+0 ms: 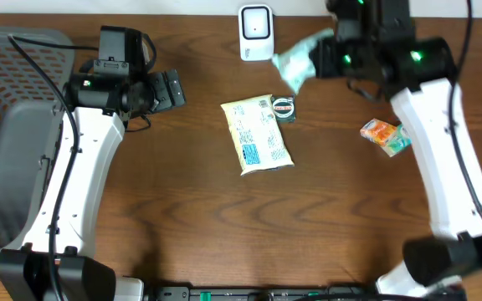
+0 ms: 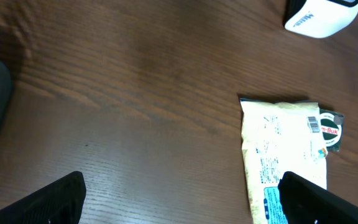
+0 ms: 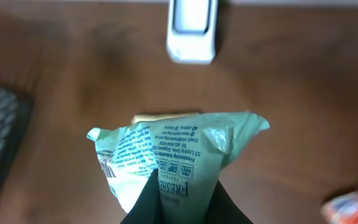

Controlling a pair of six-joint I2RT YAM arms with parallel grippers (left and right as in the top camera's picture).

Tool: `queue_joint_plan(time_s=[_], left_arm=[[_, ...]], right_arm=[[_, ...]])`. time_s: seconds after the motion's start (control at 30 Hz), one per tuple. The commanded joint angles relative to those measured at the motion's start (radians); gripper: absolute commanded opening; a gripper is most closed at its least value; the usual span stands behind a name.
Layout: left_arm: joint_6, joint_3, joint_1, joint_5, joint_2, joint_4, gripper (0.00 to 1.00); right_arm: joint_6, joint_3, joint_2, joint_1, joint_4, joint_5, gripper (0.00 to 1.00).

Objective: Scan the item barcode
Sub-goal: 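Lift the green pack and carry it up to the scanner, then hold the green pack under the scanner with the right gripper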

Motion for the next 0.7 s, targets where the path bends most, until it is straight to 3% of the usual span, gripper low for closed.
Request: queue_joint_plan(time_s=[0.0,0.27,0.53,0.67], left_arm=[[0.003,0.007,0.001,0.009,0.006,-0.001,0.98],[0.003,0.007,0.001,0.010,0.006,-0.001,0.98],[0.003,0.007,0.001,0.009,0.006,-0.001,0.98],[0.003,0.007,0.001,0.009,0.006,-0.001,0.98]], right_arm=[[-0.047,0.124,0.114,0.033,0.028,0.194,0.01],[-0.241,0.152,0.301,0.138,0.421,0.535,0.01],[-0.551,0.152,0.472,0.184,0.796,0.592,0.01],[-0.798,0.152,0.545,0.190,0.955,0.592,0.01]])
